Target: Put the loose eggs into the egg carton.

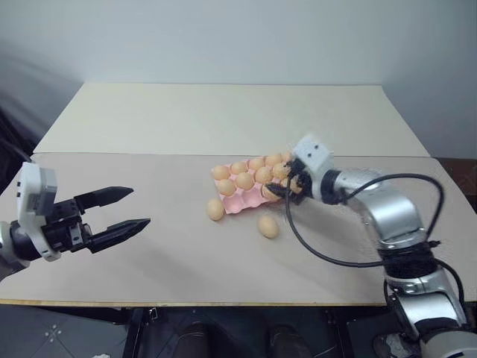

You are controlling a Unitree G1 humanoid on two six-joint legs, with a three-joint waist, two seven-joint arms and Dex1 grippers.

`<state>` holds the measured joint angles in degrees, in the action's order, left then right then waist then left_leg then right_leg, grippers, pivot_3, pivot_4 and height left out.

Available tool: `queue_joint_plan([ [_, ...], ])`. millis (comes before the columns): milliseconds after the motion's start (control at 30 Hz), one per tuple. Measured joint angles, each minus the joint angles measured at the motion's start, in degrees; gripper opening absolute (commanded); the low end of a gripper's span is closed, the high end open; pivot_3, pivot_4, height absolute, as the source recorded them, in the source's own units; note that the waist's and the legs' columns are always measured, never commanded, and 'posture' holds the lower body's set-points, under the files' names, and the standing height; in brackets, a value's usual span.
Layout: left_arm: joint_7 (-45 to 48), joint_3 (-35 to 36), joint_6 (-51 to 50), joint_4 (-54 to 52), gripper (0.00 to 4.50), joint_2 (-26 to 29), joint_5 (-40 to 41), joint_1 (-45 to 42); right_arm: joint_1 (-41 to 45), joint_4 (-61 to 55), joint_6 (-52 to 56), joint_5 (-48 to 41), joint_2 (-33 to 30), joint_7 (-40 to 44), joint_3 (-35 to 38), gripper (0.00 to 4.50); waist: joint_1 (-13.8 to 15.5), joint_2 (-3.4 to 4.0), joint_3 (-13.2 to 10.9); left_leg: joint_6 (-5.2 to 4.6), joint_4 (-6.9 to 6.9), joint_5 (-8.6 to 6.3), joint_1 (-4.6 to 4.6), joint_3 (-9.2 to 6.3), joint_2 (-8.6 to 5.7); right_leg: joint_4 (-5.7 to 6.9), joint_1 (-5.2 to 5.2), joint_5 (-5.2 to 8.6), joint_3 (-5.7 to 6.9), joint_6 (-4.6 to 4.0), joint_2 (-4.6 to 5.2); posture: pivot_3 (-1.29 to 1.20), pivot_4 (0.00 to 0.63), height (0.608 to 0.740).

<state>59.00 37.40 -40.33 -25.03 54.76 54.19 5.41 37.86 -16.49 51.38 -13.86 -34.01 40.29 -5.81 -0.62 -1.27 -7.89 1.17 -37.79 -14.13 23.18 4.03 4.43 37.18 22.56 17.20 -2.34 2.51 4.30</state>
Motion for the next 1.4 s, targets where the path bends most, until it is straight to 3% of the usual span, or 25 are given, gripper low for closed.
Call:
queue_joint_plan([
  [200,1.3,2.1,0.3,2.5,4.50,0.1,-1.3,2.1,-15.2,-4.0,-5.8,-8.6,-11.8,12.6,16.4,4.47,0.9,-0.01,0.0,-0.04,0.00,-0.03,-0.04,0.00,-0.04,-0.13,-0.14,0.00,0.03,0.00,0.03,0.00,0.150,0.740],
  [367,2.8,2.1,0.7,3.6,4.50,0.1,-2.6,2.8,-22.8,-2.9,-12.6,-11.8,-17.0,20.1,23.2,4.47,-0.1,0.00,0.0,-0.04,0.02,-0.02,-0.37,0.01,0.00,-0.06,-0.37,0.01,-0.05,-0.01,-0.03,0.00,0.150,0.740],
  [600,-0.9,-4.6,0.2,3.1,4.50,-1.1,-3.4,-1.7,-22.2,-2.1,-14.4,-11.8,-16.9,18.1,21.0,4.47,-0.1,-0.01,0.0,-0.04,0.04,-0.03,-0.26,-0.02,-0.01,-0.09,-0.30,0.01,-0.06,0.00,-0.02,0.00,0.150,0.740],
  [733,-8.3,-15.4,0.2,1.1,4.50,-2.8,-9.6,-7.0,-21.7,-2.2,-14.5,-12.1,-16.9,16.9,19.9,4.47,0.6,-0.01,0.0,-0.04,-0.02,-0.02,-0.26,-0.02,-0.07,-0.07,-0.33,0.00,-0.05,0.02,0.04,0.00,0.150,0.740],
  [833,-15.3,-26.8,-0.2,1.6,4.50,-8.3,-16.4,-13.6,-20.9,-2.4,-14.5,-12.2,-16.3,16.0,19.3,4.47,1.2,-0.02,0.0,-0.04,-0.04,-0.02,-0.26,-0.04,-0.08,-0.06,-0.35,-0.02,-0.06,0.03,0.01,0.00,0.150,0.740],
  [1000,-19.6,-37.4,0.9,7.4,4.50,-14.5,-24.4,-20.1,-20.7,-3.3,-14.4,-12.6,-15.8,14.5,18.6,4.47,1.2,-0.02,0.0,-0.04,-0.04,-0.02,-0.18,-0.04,-0.08,-0.07,-0.27,-0.02,-0.07,0.03,-0.01,0.00,0.150,0.740],
  [1200,-20.2,-43.0,3.0,15.7,4.50,-17.4,-31.7,-25.3,-21.0,-5.7,-13.7,-14.7,-15.8,13.0,18.8,4.47,1.3,-0.03,0.0,-0.04,-0.09,-0.02,-0.20,-0.06,-0.10,-0.07,-0.33,-0.02,-0.04,0.04,0.02,0.00,0.150,0.740],
  [1400,-18.3,-44.7,5.3,21.7,4.50,-22.9,-33.4,-29.7,-21.5,-7.0,-12.8,-16.7,-15.9,11.4,19.4,4.47,1.4,-0.07,0.1,-0.04,-0.10,-0.01,-0.06,-0.11,-0.10,-0.06,-0.27,-0.02,0.01,0.04,0.02,0.00,0.150,0.740],
])
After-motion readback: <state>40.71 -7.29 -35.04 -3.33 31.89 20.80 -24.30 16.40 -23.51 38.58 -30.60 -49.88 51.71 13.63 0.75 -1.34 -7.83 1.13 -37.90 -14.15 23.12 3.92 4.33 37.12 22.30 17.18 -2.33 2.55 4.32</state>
